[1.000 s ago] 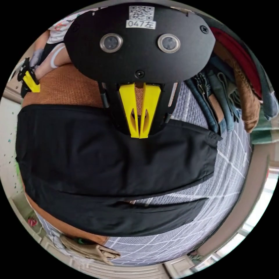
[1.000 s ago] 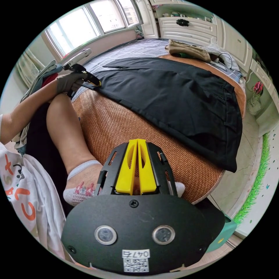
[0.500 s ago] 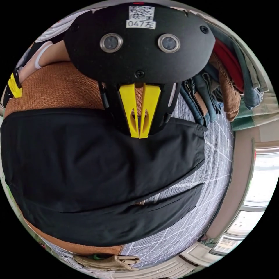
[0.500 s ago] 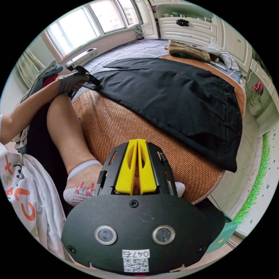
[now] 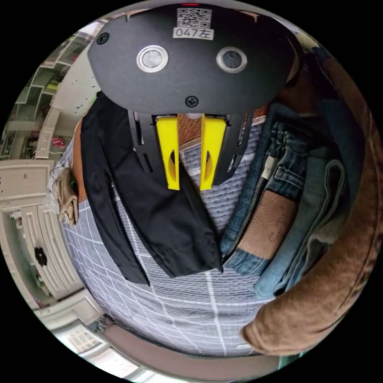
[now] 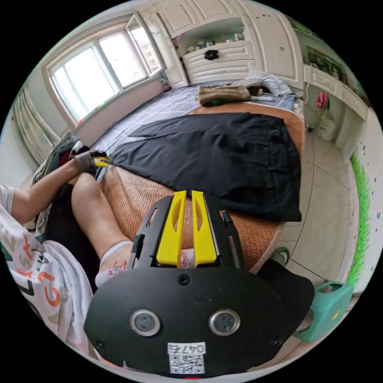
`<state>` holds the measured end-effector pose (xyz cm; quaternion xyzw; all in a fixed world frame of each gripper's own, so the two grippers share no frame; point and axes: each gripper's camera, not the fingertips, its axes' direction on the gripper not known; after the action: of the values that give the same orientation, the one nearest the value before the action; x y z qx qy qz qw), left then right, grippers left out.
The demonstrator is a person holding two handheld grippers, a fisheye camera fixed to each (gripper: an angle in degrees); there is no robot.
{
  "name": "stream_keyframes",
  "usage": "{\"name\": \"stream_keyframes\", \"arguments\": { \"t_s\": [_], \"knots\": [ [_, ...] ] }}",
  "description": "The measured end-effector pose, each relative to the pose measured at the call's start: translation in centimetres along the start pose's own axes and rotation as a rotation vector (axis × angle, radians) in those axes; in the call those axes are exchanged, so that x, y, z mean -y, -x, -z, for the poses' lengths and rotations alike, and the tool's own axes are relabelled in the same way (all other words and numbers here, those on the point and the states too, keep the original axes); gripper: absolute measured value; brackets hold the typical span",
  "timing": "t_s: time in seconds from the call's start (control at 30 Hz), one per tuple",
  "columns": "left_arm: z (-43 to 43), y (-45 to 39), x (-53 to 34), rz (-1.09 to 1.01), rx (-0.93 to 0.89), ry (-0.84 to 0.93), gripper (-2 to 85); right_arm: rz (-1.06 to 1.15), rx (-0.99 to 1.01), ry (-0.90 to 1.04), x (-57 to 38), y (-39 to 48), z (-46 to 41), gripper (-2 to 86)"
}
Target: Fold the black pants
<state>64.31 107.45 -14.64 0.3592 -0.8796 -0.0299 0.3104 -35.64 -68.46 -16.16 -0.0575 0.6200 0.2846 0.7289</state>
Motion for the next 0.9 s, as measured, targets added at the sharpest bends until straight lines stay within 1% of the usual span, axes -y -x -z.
{"name": "stream_keyframes", "arguments": {
  "t_s": [0.17, 0.27, 0.33, 0.43, 0.5, 0.6, 0.73, 0.8, 0.9],
  "knots": [
    [-1.6, 7.8, -1.4, 0.097, -0.038, -0.026, 7.4, -0.126, -0.104, -0.060, 0.6, -2.4, 2.4, 1.9],
    [-2.4, 12.4, -1.8, 0.135, -0.085, -0.027, 6.8, -0.146, -0.196, -0.026, 1.0, -3.7, 3.3, 2.5],
    [-2.8, 14.9, -1.9, 0.154, -0.107, -0.027, 6.0, -0.104, -0.224, 0.018, 1.5, -4.0, 3.5, 2.8],
    [-3.3, 18.1, -2.2, 0.167, -0.125, -0.035, 3.5, 0.133, -0.259, 0.148, 2.7, -2.3, 2.6, 3.3],
    [-3.3, 19.8, -2.4, 0.161, -0.146, -0.058, 0.2, 0.368, -0.299, 0.246, 3.0, 0.1, 1.2, 3.7],
    [-3.0, 20.8, -2.4, 0.125, -0.148, -0.093, -0.7, 0.551, -0.329, 0.344, 3.2, 2.0, -0.7, 4.2],
    [-2.7, 21.6, -2.0, 0.088, -0.161, -0.124, -1.0, 0.658, -0.388, 0.409, 3.9, 3.1, -2.2, 4.4],
    [-2.7, 22.2, -1.6, 0.084, -0.172, -0.133, -1.0, 0.714, -0.385, 0.458, 4.4, 3.7, -2.8, 5.0],
    [-2.0, 22.1, -1.2, 0.064, -0.189, -0.165, -1.0, 0.763, -0.361, 0.479, 5.0, 4.6, -2.6, 5.5]
  ]
}}
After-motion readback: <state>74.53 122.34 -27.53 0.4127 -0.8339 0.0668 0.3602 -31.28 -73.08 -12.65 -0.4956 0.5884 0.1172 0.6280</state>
